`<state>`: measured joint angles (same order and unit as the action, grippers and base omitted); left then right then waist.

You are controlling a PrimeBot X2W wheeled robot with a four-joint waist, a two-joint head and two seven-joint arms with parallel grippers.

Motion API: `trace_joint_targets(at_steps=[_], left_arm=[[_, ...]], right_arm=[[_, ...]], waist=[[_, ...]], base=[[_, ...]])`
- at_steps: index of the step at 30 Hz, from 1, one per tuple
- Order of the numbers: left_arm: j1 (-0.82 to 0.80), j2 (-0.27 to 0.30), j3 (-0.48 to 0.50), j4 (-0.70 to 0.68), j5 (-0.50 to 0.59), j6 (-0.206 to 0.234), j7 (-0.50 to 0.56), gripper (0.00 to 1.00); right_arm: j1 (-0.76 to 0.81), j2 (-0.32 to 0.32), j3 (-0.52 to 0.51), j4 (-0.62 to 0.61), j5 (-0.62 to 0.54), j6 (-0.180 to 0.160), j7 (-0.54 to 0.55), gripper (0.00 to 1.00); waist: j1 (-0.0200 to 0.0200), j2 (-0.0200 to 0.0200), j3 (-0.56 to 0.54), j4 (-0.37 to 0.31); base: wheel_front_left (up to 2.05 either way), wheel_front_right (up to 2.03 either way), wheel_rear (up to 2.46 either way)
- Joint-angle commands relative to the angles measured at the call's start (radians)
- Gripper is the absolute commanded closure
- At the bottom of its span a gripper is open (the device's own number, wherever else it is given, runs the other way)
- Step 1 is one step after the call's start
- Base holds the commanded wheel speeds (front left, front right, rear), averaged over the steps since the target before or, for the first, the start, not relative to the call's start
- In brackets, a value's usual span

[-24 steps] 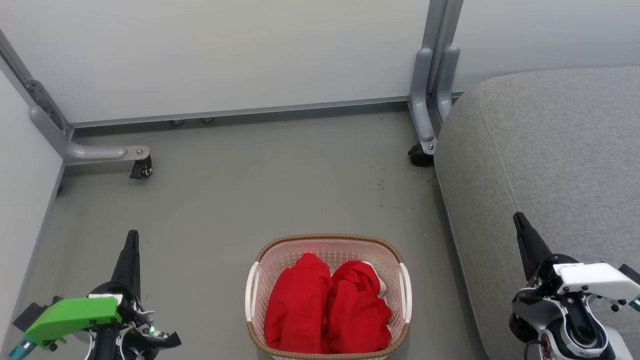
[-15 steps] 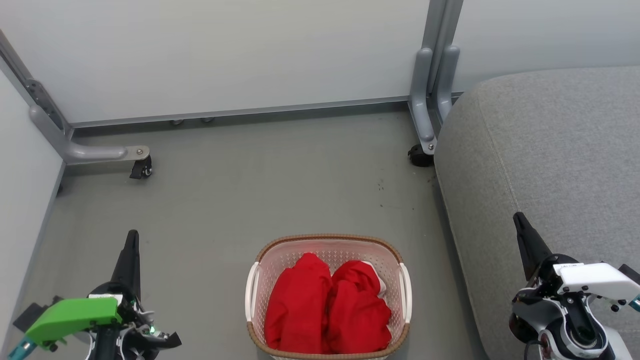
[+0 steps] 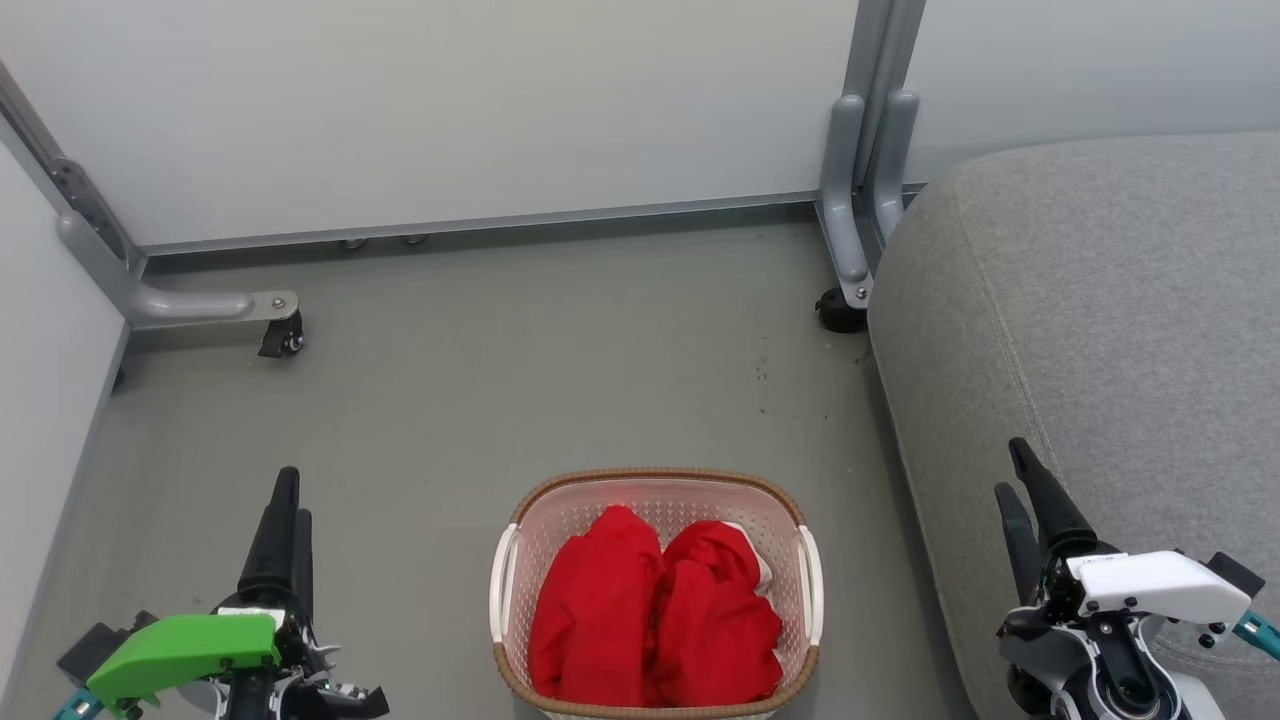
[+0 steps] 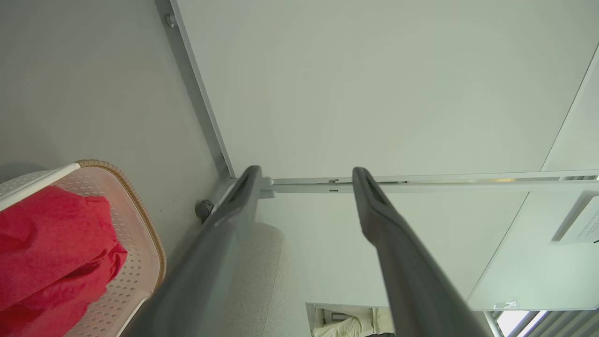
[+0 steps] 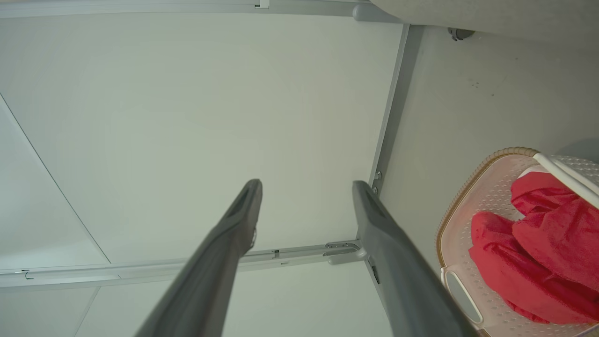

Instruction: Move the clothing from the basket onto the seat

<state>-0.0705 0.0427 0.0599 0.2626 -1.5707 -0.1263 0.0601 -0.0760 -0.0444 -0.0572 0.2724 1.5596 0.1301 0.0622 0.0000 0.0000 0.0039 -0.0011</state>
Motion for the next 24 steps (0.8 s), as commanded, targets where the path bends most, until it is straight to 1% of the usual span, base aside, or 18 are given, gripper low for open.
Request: trace_joint_targets(at_steps=[1, 5, 12, 16, 21, 24], left_arm=[[-0.009, 0.006, -0.002, -0.024, 0.034, -0.002, -0.011, 0.0], [-0.003, 0.005, 0.007, -0.036, 0.114, -0.002, -0.029, 0.0], [0.004, 0.005, 0.022, -0.062, 0.282, 0.0, -0.059, 0.0], [0.008, 0.005, 0.019, -0.09, 0.382, 0.023, -0.075, 0.0], [0.02, 0.006, -0.014, -0.111, 0.512, 0.047, -0.094, 0.0], [0.023, 0.006, -0.033, -0.121, 0.563, 0.062, -0.105, 0.0]], right_arm=[[-0.018, -0.009, 0.006, -0.017, -0.036, 0.0, -0.012, 0.0], [-0.018, -0.008, 0.016, -0.021, -0.114, 0.0, -0.03, 0.0], [-0.02, -0.008, 0.038, -0.043, -0.292, 0.0, -0.061, 0.0], [-0.022, -0.012, 0.062, -0.06, -0.391, 0.0, -0.077, 0.0], [-0.024, -0.02, 0.09, -0.078, -0.507, 0.0, -0.096, 0.0], [-0.023, -0.027, 0.106, -0.084, -0.568, 0.0, -0.107, 0.0]], waist=[[0.0, 0.0, 0.0, 0.0], [0.0, 0.0, 0.0, -0.002], [0.0, 0.0, 0.002, -0.006], [0.0, 0.0, 0.003, -0.008], [0.0, 0.0, 0.002, -0.01], [0.0, 0.0, 0.002, -0.009]], base=[[0.0, 0.0, 0.0], [0.0, 0.0, 0.0], [0.0, 0.0, 0.0], [0.0, 0.0, 0.0], [0.0, 0.0, 0.0], [0.0, 0.0, 0.0]])
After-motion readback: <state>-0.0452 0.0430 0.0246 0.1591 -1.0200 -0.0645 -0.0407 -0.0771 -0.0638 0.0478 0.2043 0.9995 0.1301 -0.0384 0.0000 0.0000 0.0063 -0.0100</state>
